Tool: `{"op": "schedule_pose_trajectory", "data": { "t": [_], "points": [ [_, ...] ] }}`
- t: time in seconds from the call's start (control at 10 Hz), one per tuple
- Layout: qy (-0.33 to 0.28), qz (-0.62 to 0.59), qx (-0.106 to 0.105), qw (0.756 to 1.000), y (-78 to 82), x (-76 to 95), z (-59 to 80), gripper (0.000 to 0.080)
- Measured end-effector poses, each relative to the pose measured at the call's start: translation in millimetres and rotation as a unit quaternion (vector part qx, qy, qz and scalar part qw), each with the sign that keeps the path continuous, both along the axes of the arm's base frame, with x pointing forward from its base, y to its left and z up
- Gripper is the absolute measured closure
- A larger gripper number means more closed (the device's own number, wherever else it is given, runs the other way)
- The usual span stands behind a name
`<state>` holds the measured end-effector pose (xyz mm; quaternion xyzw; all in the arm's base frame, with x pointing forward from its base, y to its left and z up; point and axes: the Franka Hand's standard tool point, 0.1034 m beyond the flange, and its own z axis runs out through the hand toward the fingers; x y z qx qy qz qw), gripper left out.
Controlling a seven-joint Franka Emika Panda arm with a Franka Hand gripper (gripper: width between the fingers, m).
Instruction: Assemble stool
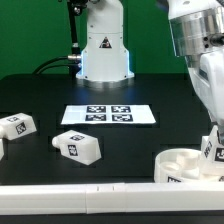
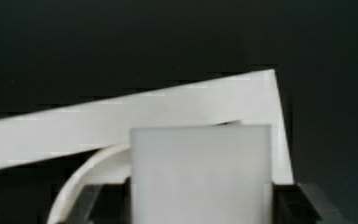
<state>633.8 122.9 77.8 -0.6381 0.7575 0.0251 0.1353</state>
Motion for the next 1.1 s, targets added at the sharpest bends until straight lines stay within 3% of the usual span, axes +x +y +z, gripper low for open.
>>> {"op": "schedule_pose_trajectory", "data": {
  "t": [0.1, 0.2, 0.3, 0.5, 0.8, 1.0, 1.1],
  "points": [
    [0.001, 0.038, -0.004, 0.999, 1.2, -2.0, -0.4, 0.0299],
    [0.005, 0.079, -0.004, 0.997, 2.3, -1.4, 2.5, 0.0299],
    [-0.01, 0.122, -0.011, 0.992, -0.6, 4.4, 7.9, 0.0175],
    [-0.037, 0.285, -0.029, 0.958, 3.0, 9.3, 17.4, 0.0157],
    [-0.059, 0.382, -0.047, 0.921, 2.2, 8.5, 14.0, 0.0151],
    [-0.086, 0.544, -0.095, 0.829, 5.5, 9.1, 18.3, 0.0151],
    [-0.099, 0.627, -0.117, 0.764, 6.4, 7.3, 18.6, 0.0151]
  ]
}}
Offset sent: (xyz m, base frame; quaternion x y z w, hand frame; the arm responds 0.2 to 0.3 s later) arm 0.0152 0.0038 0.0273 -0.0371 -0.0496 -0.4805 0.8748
